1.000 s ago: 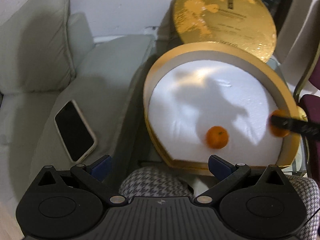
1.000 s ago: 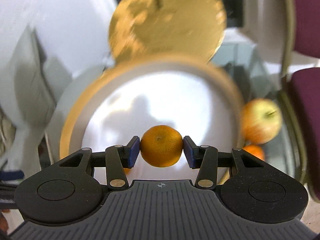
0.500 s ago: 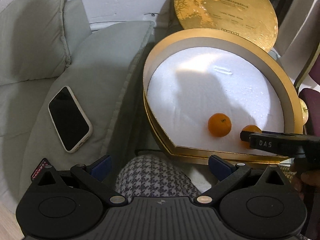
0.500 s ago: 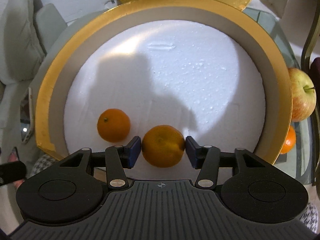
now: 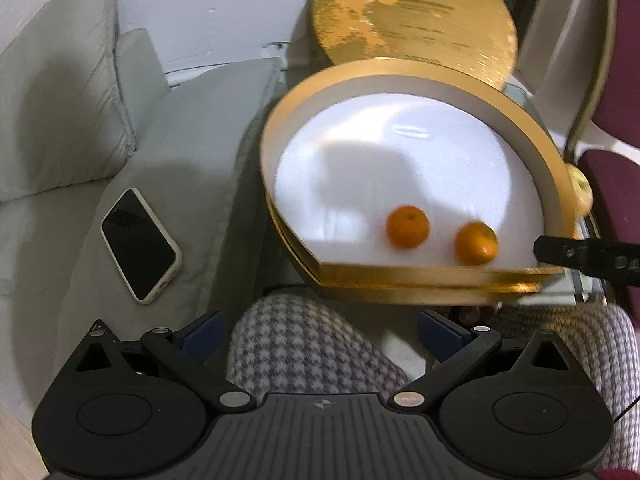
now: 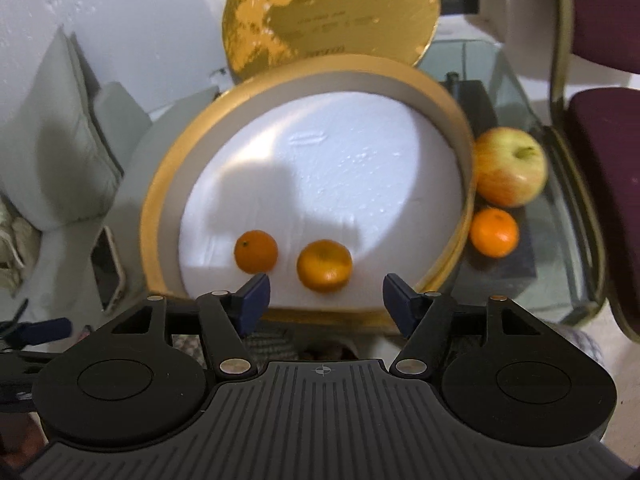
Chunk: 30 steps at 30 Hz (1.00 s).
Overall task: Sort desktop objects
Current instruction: 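Place the second mandarin on the foam beside the first, open right gripper, then reach the right gripper to the last mandarin beside the apple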
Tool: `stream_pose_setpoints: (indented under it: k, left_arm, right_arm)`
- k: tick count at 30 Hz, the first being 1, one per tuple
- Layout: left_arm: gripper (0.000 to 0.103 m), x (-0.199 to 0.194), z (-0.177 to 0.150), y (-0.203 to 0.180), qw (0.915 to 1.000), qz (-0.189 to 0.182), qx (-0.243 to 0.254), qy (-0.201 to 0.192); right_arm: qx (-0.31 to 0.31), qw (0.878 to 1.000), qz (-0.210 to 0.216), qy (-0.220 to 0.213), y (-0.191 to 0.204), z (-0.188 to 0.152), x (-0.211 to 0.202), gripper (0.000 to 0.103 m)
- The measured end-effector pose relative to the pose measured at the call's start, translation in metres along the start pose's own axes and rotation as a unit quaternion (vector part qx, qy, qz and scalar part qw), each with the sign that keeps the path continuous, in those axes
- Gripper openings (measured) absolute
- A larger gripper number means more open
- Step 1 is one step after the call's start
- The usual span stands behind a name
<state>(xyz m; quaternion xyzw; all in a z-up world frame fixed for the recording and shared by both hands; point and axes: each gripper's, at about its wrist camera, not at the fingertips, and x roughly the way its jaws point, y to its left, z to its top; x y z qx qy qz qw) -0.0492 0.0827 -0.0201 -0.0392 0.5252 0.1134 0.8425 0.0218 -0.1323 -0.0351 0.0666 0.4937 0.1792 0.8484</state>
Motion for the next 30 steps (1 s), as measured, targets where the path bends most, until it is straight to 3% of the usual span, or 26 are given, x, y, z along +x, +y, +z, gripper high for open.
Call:
stream_pose_setpoints:
  k: [10, 22, 30]
  left_arm:
    - [0.102, -0.027, -0.022, -0.040, 0.9964, 0.005, 0.084, -0.016]
    - [0.102, -0.039, -0.028, -0.078, 0.9853, 0.037, 0.165, -0.023]
    - [0.102, -0.037, -0.020, -0.097, 0.9804, 0.053, 0.188, -0.022]
  right_arm:
    - [0.018, 1.000, -0.009, -0.019, -0.017, -0.044, -0.038, 0.072]
    - [0.078, 0.995, -0.003, -0.062, -0.058, -0.057, -0.058, 0.072]
    - [0.114, 0.992, -0.002, -0.056, -0.083, -0.058, -0.049, 0.072]
